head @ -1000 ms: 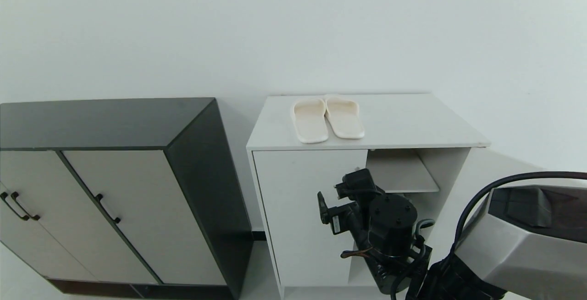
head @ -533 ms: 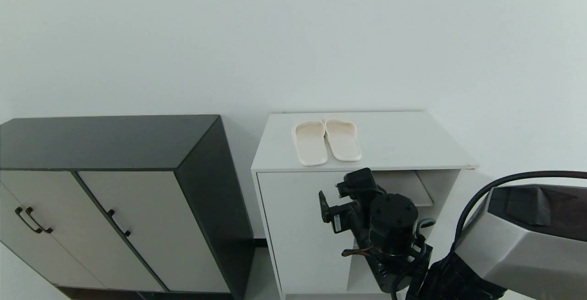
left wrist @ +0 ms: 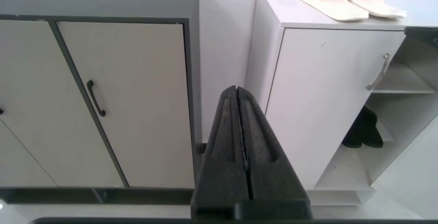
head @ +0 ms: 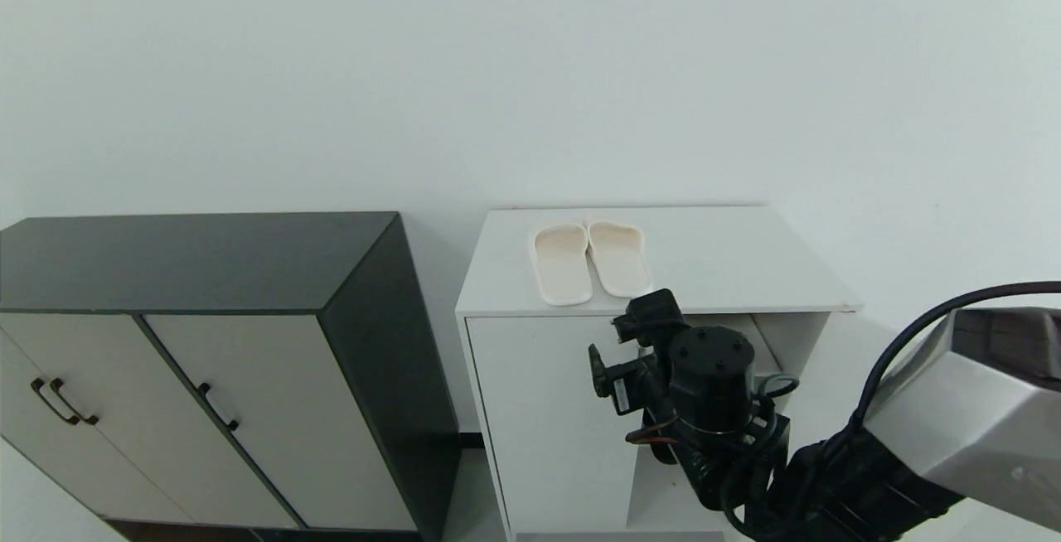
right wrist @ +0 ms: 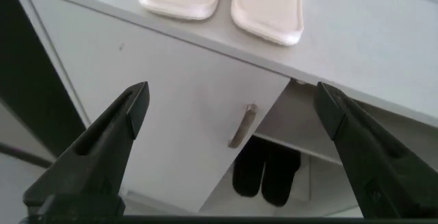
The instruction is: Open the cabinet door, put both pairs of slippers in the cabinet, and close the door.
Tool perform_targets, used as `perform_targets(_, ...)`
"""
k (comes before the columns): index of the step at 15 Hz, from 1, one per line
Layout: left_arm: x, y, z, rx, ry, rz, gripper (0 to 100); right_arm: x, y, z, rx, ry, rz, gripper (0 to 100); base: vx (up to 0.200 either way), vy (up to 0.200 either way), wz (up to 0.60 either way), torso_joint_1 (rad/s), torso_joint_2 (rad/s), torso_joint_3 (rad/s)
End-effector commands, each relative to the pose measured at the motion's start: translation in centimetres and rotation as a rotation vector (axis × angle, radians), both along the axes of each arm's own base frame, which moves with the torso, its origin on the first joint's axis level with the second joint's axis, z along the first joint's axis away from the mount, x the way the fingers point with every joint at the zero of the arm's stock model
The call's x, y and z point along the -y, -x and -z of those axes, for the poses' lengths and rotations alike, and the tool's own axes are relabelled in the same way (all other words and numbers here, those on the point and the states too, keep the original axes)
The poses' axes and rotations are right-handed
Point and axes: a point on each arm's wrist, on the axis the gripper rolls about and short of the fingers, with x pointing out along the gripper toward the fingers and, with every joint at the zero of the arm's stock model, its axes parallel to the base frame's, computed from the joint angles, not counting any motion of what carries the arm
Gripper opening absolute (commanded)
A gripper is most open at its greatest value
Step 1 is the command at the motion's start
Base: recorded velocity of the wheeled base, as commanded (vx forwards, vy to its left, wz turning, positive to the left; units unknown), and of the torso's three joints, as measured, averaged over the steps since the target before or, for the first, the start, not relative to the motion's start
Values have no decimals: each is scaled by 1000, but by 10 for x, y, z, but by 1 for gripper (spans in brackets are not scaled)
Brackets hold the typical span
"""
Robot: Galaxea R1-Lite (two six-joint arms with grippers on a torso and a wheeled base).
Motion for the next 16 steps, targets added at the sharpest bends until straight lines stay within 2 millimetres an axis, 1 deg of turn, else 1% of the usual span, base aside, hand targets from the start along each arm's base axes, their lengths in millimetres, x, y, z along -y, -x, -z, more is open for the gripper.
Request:
perform_targets(1, 0, 0, 0, 0, 0, 0, 0, 0, 4, -36, 6, -101, 0, 100, 0, 0, 0, 0, 0, 0)
perform_targets(3, 0, 0, 0, 0, 0, 0, 0, -1, 7, -49, -46, -129, 4, 100, 0, 0, 0, 0, 0, 0)
perform_targets(4, 0, 0, 0, 0, 0, 1, 0, -5, 13, -65, -99, -186, -2, 100, 0, 0, 0, 0, 0, 0)
perform_targets(5, 0, 0, 0, 0, 0, 1, 0, -9, 16, -72, -131, -219, -2, 100, 0, 0, 0, 0, 0, 0)
perform_targets(6, 0, 0, 0, 0, 0, 1, 0, -11, 19, -75, -155, -231, -6, 100, 0, 0, 0, 0, 0, 0)
perform_targets(10, 0, 0, 0, 0, -1, 3, 0, -13, 18, -70, -163, -220, -3, 100, 0, 0, 0, 0, 0, 0)
perform_targets(16, 0, 0, 0, 0, -1, 3, 0, -14, 16, -65, -168, -212, 4, 100, 200, 0, 0, -2, -2, 5)
